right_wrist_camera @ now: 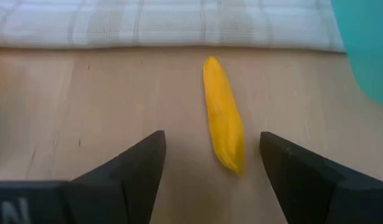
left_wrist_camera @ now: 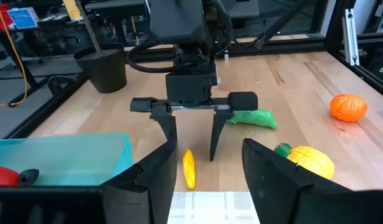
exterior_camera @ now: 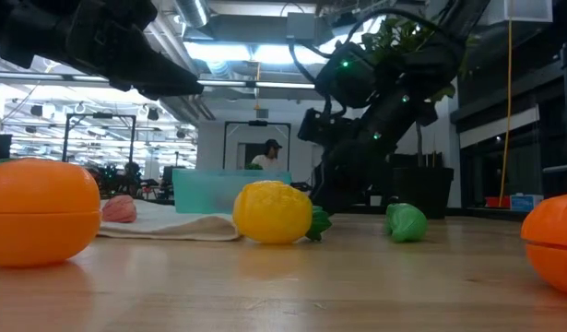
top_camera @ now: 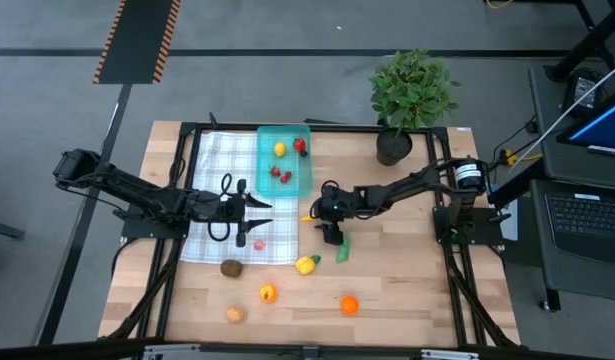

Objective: Pick and placing Produce into tupperware
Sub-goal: Put the yellow corn into the blue bin

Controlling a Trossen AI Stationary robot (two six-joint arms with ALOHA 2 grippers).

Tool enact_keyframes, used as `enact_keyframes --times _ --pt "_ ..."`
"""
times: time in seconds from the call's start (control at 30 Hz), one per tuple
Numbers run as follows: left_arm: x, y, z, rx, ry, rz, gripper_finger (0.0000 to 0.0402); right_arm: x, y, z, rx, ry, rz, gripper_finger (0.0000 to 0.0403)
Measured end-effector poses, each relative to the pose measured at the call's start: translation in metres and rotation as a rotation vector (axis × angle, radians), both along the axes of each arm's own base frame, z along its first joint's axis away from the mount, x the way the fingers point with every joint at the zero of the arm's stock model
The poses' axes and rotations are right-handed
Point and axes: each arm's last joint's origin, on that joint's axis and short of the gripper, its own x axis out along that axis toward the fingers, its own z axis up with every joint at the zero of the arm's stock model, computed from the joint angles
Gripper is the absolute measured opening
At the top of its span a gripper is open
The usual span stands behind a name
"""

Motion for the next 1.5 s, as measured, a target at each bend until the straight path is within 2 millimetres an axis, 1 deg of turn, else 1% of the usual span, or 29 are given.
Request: enact_keyframes --times 0.13,0.23,0.4,0.73,0.77,0.93,1.1,1.23,1.37,1.5 --pt "0.000 0.000 0.000 0.001 0.004 0.000 0.0174 0.002 0.000 -0.001 -0.001 0.001 0.003 0.0254" --pt "0.000 0.000 -0.001 0.001 0.007 0.000 0.0176 0.002 0.000 -0.001 -0.001 0.000 0.003 0.0229" --pt "0.000 0.000 -0.001 0.001 0.007 0.000 0.0176 0.002 0.001 -0.002 -0.013 -0.001 0.029 0.0163" --pt "0.000 0.000 -0.001 0.001 0.007 0.000 0.0176 0.002 0.000 0.000 -0.018 -0.004 0.020 0.0024" --pt "0.000 0.000 -0.001 0.001 0.007 0.000 0.0176 0.002 0.000 0.001 -0.020 -0.005 0.018 0.0016" --pt "0.000 0.000 -0.001 0.001 0.007 0.000 0.0176 0.001 -0.001 0.008 -0.008 -0.024 -0.006 0.0018" --pt "0.000 0.000 -0.001 0.002 0.013 0.000 0.0176 0.001 -0.001 0.017 -0.004 -0.050 -0.006 0.0009" --pt "0.000 0.000 -0.001 0.003 0.015 0.000 0.0176 -0.001 -0.003 0.034 -0.007 -0.100 -0.008 0.0010" --pt "0.000 0.000 -0.001 0.003 0.015 -0.001 0.0176 -0.005 -0.010 0.050 -0.023 -0.132 -0.015 0.0008" --pt "-0.001 0.001 -0.003 0.006 0.033 0.004 0.0176 -0.009 -0.018 0.062 0.013 -0.170 0.002 0.0008"
